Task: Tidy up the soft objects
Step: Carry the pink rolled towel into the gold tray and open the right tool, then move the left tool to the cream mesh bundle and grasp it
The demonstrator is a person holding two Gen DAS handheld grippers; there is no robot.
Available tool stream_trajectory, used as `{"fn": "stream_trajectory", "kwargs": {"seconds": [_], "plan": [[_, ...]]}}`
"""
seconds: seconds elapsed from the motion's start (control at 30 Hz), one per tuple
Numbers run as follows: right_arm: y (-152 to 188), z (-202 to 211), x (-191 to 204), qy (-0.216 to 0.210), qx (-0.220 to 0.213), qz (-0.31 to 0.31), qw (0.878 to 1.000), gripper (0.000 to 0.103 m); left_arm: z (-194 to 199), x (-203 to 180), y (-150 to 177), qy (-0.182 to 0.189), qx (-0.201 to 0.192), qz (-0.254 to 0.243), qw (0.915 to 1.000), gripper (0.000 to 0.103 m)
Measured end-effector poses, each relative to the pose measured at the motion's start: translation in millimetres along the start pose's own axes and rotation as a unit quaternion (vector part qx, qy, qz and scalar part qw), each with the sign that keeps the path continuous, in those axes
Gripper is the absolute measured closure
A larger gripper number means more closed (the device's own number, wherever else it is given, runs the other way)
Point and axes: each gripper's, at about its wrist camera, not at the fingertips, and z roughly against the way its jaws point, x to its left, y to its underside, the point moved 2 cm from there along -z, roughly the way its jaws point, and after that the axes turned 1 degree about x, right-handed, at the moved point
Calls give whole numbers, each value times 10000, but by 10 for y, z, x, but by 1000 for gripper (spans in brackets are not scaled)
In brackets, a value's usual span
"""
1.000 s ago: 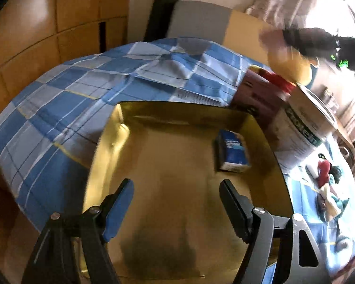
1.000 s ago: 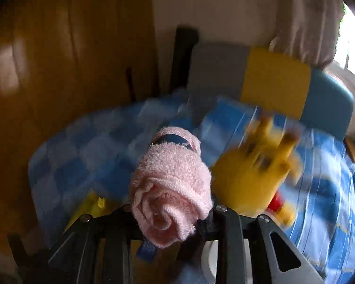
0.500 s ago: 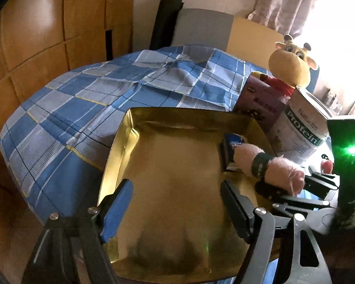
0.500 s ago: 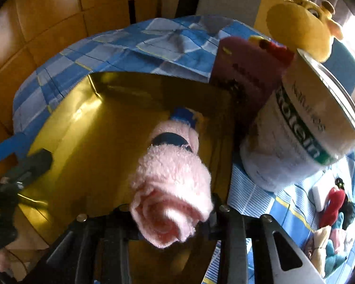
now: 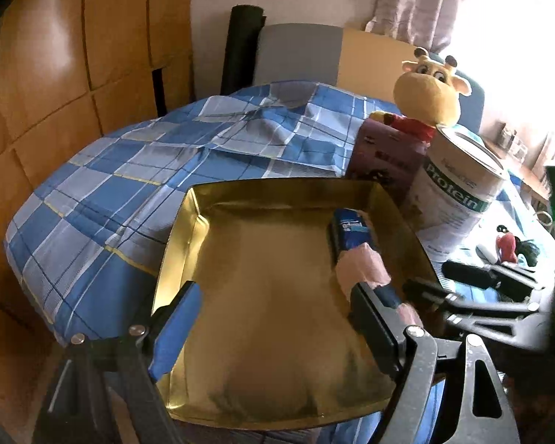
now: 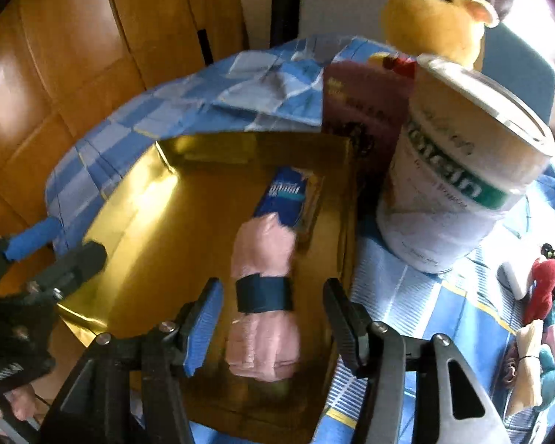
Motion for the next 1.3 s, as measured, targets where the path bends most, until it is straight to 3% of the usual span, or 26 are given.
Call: {"fn": "stream_trajectory", "kwargs": {"seconds": [0.43,0.73,0.93,1.1,1.2,1.3], "plan": [[136,607,-614,474,-627,-473,9958,46,111,-362,46,202,-65,-494,9986,20],[381,1094,-1493,1290,-959,-1158,9802,46,200,-726,46,483,-128,-970,9940,20],[713,1442,-2237,1999,-1135,-1921,9541,46,218,-1039,70,671,-93,-1317,9890,20],[1099,1606,-2824,2528,-1270,-2733,9194,46,229,-1281,100,843,-33,-1552,9843,20],[1346,1611,-3120,2488,-1239,-3454,8964,46,224,-1453,116,946,15,-1735,9803,20],[1432,1661,-3248,2321,-1377,-3818,8840,46,209,-1633,133,1053,51,-1898,9761,20]]}}
